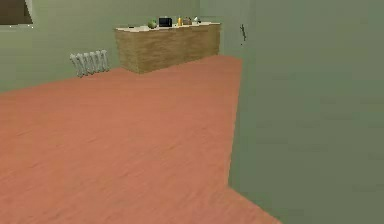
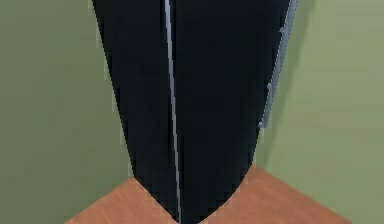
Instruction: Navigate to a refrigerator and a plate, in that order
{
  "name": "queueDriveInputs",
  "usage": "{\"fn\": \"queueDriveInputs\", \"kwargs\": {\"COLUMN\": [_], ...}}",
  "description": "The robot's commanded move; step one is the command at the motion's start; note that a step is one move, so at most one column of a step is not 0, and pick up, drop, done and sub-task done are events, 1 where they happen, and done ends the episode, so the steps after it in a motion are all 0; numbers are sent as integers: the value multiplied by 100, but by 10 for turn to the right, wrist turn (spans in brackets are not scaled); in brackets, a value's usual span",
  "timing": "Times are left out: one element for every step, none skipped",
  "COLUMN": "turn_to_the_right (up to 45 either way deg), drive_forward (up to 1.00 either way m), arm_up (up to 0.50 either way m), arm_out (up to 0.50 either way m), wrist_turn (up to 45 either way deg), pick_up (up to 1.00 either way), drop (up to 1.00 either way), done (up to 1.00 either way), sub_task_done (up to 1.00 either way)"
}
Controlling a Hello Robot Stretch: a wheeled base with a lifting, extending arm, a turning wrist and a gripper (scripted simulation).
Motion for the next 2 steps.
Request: {"fn": "queueDriveInputs", "kwargs": {"turn_to_the_right": [-120,0], "drive_forward": [0,100], "arm_up": [0,0], "arm_out": [0,0], "wrist_turn": [0,0], "pick_up": [0,0], "drop": [0,0], "done": [0,0], "sub_task_done": [0,0]}}
